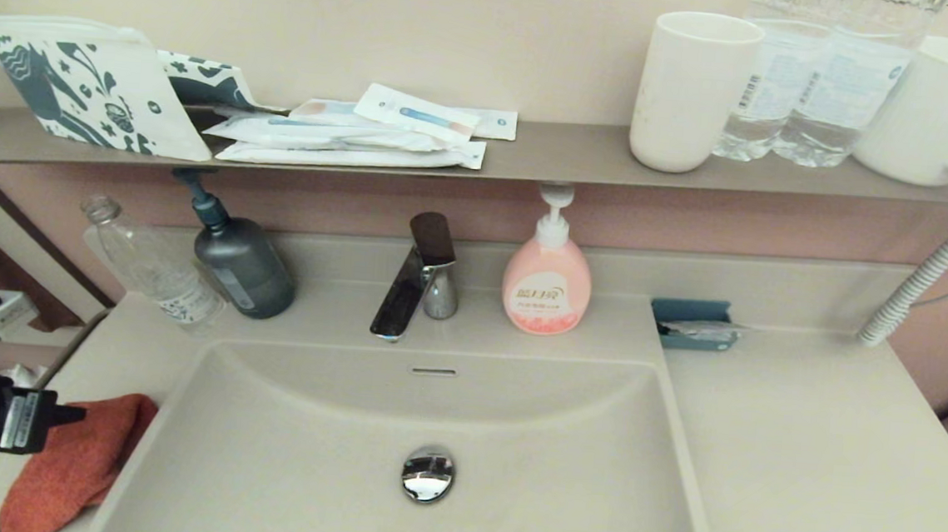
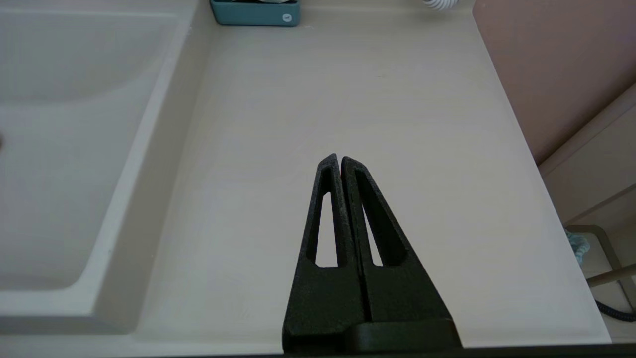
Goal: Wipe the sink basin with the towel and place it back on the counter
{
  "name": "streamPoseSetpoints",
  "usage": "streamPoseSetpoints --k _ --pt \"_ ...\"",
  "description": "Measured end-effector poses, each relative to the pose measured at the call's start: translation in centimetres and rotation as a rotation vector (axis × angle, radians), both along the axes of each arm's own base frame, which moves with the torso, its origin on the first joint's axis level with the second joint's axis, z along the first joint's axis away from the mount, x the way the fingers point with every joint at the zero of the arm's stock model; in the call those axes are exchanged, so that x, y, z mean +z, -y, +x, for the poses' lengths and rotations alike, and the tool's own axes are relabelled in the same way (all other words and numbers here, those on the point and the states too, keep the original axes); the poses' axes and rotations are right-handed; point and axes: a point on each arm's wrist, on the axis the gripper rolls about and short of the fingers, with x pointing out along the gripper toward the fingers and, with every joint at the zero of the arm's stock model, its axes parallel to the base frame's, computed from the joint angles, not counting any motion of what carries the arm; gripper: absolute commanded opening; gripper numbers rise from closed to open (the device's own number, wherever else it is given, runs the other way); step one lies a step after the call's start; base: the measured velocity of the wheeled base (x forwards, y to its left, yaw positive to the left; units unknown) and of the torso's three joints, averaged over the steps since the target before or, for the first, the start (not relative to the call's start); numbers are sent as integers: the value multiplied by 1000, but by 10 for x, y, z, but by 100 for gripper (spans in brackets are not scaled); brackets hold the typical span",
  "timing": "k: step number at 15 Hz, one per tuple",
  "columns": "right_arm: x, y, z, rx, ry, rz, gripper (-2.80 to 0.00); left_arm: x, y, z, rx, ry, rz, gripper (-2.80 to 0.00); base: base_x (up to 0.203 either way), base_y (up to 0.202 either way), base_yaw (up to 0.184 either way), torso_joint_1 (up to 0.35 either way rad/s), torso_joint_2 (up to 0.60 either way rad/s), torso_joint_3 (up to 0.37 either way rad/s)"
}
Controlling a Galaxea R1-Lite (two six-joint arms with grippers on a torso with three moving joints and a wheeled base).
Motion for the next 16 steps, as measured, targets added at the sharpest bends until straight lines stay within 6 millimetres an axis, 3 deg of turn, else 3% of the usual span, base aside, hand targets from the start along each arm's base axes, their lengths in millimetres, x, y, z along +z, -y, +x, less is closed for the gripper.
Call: streamPoseSetpoints --k 5,10,13,16 --pt "0 0 0 0 0 0 -280 3 19 9 -14 15 -84 -280 0 0 0 0 0 0" --pt "0 0 0 0 0 0 -280 10 41 0 1 36 -162 -280 0 0 0 0 0 0" --pt "0 0 0 0 0 0 -280 27 61 -18 33 101 -232 -280 0 0 0 0 0 0" --pt "0 0 0 0 0 0 -280 47 90 -60 36 178 -271 -280 0 0 0 0 0 0"
